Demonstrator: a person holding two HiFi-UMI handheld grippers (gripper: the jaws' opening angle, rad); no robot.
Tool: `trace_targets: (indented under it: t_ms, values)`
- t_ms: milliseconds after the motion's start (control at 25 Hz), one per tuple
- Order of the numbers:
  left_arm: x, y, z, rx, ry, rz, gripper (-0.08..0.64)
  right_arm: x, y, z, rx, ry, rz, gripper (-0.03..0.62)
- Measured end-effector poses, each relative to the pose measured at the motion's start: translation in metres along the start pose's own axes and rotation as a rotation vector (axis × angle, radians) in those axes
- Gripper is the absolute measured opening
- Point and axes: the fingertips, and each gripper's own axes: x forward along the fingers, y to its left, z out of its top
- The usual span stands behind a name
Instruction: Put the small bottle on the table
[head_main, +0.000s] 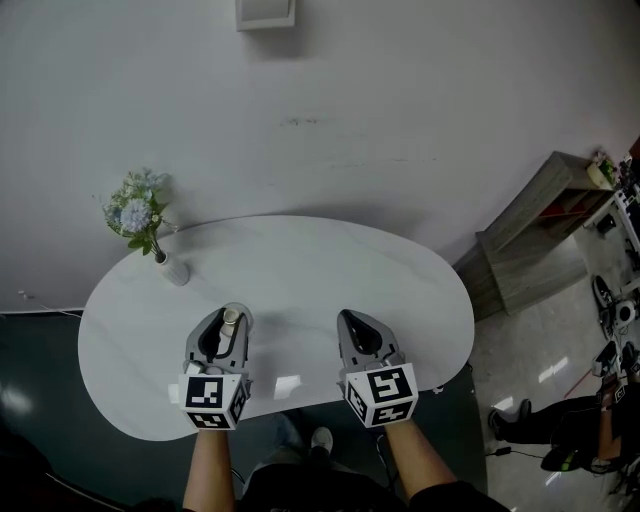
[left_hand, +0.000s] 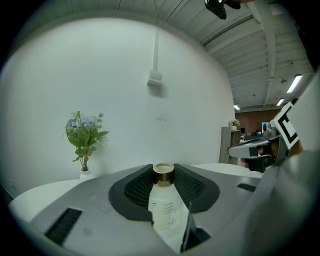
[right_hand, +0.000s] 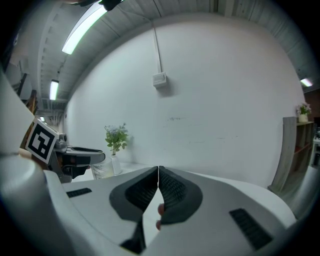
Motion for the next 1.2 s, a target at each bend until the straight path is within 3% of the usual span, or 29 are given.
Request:
trace_targets:
  t_ms: [1200]
  values:
    - [0.126, 0.031, -0.067, -0.021, 0.095, -0.076, 0.133, 0.118, -0.024, -0.048, 0.049, 0.130, -0.007, 0.067]
